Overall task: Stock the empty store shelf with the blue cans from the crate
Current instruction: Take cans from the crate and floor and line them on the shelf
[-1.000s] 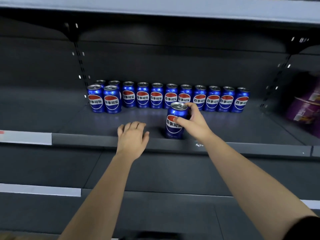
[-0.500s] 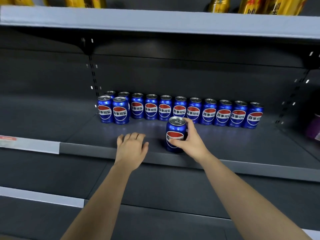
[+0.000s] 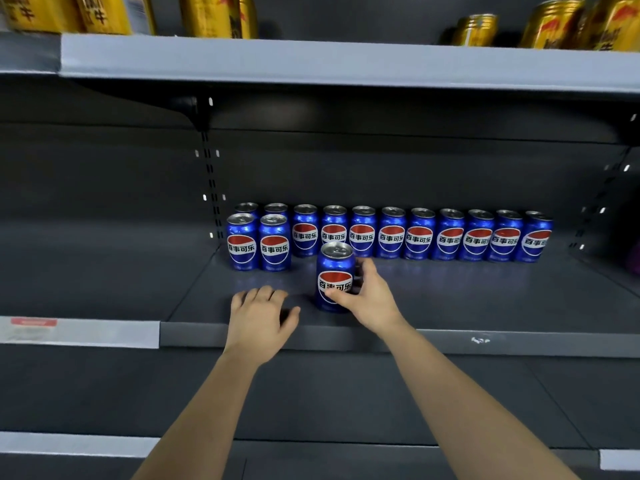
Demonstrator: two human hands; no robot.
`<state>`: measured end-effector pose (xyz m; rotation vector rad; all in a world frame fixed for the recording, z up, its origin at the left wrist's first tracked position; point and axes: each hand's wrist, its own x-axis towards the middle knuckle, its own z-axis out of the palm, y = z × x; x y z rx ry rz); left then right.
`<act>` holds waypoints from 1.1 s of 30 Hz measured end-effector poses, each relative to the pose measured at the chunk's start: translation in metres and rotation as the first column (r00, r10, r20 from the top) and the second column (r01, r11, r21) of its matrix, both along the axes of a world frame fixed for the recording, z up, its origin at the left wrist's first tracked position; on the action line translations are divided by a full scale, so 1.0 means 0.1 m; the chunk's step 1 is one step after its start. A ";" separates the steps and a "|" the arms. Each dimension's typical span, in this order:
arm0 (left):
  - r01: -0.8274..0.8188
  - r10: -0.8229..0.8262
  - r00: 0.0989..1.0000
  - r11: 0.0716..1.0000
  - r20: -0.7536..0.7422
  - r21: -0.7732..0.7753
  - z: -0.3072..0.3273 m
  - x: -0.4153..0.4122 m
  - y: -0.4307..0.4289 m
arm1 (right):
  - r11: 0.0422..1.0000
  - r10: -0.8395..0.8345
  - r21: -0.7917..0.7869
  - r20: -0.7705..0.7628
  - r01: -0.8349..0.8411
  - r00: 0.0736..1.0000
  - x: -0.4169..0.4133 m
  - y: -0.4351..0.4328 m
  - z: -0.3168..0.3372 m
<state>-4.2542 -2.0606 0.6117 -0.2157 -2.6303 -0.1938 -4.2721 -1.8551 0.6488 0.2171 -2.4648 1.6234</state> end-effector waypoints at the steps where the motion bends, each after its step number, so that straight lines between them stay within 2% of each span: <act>1: 0.005 -0.005 1.000 1.000 -0.006 -0.002 -0.01 -0.02 -0.05 | 1.000 -0.021 0.012 -0.009 0.021 1.000 -0.02 -0.06 -0.01; 8: -0.008 0.007 0.998 1.000 -0.060 -0.014 -0.06 -0.09 -0.19 | 0.990 -0.101 0.091 -0.023 0.103 0.995 -0.12 -0.33 -0.02; 25: -0.005 0.012 0.993 0.998 -0.117 0.059 -0.13 -0.13 -0.19 | 0.972 -0.206 -0.097 0.091 0.215 0.974 -0.62 -0.70 -0.03; 33: -0.009 0.016 0.995 0.997 -0.096 0.079 -0.13 -0.12 -0.19 | 0.957 -0.274 -0.076 0.068 0.279 0.959 -0.89 -0.84 -0.13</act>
